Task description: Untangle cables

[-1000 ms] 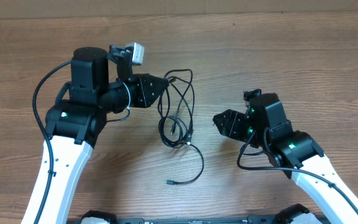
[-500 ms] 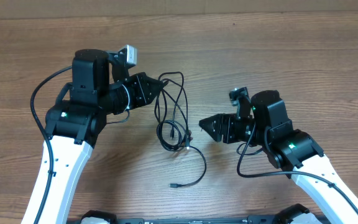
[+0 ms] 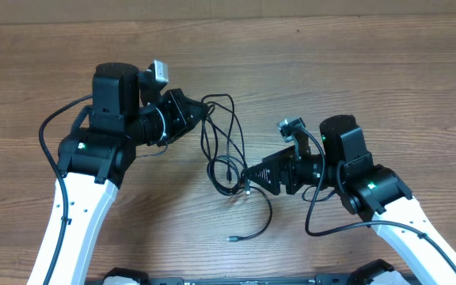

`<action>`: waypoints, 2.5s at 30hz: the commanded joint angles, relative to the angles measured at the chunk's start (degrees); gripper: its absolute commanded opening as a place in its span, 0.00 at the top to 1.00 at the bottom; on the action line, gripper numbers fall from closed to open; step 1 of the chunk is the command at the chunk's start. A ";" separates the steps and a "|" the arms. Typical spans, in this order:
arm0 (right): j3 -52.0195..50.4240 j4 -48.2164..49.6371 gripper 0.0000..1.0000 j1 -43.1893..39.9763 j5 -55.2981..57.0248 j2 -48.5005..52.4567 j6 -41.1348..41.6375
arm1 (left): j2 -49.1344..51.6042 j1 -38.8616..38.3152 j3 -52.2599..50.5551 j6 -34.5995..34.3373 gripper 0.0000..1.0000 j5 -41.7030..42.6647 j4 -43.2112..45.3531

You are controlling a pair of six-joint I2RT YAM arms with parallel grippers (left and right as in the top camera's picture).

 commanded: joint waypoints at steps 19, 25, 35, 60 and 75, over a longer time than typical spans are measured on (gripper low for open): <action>1.07 0.17 0.21 2.97 -10.95 0.13 -7.96 | -0.42 0.15 1.27 -12.33 0.96 7.58 6.16; 1.07 0.17 0.21 7.34 -3.65 0.48 -9.33 | -0.42 0.13 1.27 -13.86 0.96 10.69 7.39; 1.07 0.39 0.24 9.29 5.62 4.26 -9.31 | -0.42 0.13 1.27 -13.92 0.96 16.63 8.02; 1.07 4.79 0.18 9.29 7.19 8.55 -8.92 | -0.37 -4.17 1.27 -15.96 0.96 15.78 11.13; 1.05 8.28 0.57 9.29 6.34 8.55 -8.92 | -0.37 -6.58 1.27 -17.38 0.96 13.31 14.45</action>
